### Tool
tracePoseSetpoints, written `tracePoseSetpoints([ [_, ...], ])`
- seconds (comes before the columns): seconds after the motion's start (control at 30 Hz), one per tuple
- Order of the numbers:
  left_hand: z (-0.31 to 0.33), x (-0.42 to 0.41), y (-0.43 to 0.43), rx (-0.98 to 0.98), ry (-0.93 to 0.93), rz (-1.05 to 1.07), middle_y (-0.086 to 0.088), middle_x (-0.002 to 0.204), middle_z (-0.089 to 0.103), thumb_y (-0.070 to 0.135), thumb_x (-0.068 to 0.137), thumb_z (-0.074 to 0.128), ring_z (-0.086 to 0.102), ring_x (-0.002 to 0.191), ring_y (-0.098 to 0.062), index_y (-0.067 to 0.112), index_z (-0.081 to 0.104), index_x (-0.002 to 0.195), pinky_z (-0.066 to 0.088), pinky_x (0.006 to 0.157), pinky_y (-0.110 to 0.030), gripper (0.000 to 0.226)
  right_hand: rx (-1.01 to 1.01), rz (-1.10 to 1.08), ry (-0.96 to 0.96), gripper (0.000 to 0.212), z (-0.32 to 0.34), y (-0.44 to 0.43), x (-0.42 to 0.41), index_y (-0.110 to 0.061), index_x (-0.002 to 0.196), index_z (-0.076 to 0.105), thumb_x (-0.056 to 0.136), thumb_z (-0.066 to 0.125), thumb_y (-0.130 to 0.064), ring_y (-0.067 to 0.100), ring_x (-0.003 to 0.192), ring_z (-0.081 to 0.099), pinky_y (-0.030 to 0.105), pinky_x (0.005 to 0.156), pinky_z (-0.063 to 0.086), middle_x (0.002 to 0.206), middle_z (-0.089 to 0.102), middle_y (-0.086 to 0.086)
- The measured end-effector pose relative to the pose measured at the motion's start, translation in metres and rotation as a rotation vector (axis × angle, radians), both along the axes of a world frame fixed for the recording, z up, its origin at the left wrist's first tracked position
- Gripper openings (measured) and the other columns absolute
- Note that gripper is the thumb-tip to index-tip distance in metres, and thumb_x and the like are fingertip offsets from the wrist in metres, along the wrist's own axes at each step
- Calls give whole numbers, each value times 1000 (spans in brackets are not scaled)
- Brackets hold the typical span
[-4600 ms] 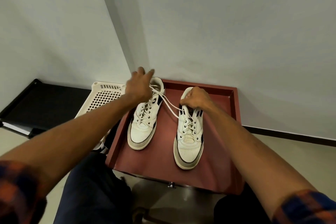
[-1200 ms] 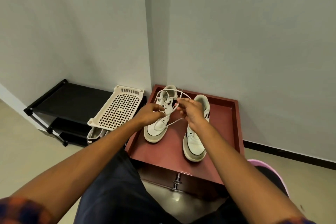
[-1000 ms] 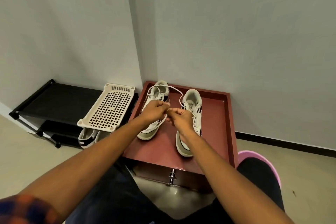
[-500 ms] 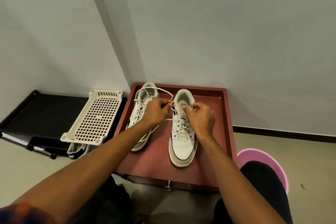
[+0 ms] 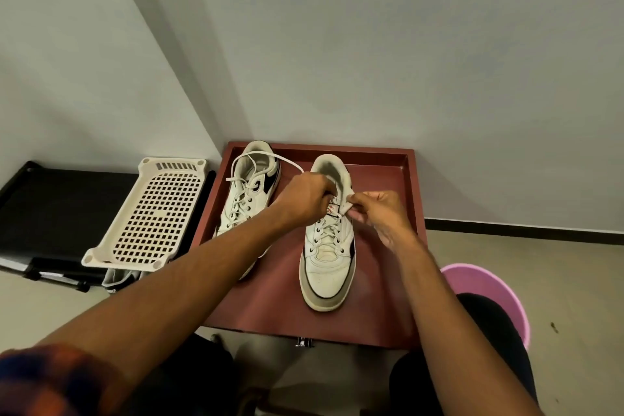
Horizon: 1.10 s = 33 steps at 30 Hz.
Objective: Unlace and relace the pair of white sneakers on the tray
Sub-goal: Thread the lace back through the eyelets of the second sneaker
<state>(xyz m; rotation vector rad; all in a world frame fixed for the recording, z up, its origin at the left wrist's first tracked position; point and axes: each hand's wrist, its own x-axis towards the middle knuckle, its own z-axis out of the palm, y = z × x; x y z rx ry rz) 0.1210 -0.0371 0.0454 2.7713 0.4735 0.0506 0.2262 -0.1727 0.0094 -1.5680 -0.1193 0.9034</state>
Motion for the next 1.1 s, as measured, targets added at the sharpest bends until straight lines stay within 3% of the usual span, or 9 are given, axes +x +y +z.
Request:
tracePoseSetpoints([
  [0.1, -2, -1, 0, -5, 12, -28, -4, 92, 76, 12, 83, 56, 67, 85, -31, 15, 77, 94, 50, 72, -33, 23, 102, -17, 161, 11, 6, -4, 1, 3, 81, 72, 89, 68, 9, 14, 65, 73, 22, 60, 60, 74, 75, 12],
  [0.37, -5, -8, -7, -55, -66, 33, 2, 96, 76, 24, 88, 58, 69, 89, -25, 23, 76, 102, 56, 76, -40, 23, 115, -26, 273, 8, -1, -8, 8, -1, 84, 73, 86, 72, 6, 10, 60, 69, 21, 62, 60, 71, 74, 9],
  [0.67, -4, -2, -10, -27, -85, 30, 3, 102, 76, 24, 91, 60, 69, 95, -23, 23, 76, 108, 56, 79, -38, 24, 77, -57, 252, 7, -2, -2, 7, -1, 84, 74, 84, 74, 6, 8, 56, 65, 19, 57, 57, 68, 73, 6],
  [1.1, -5, 2, -12, 13, -46, 2, -3, 93, 76, 11, 83, 55, 67, 83, -29, 16, 78, 99, 53, 71, -34, 28, 42, -61, 175, 8, -1, 2, 3, -5, 78, 76, 81, 79, 1, 9, 55, 64, 17, 51, 53, 72, 74, 9],
])
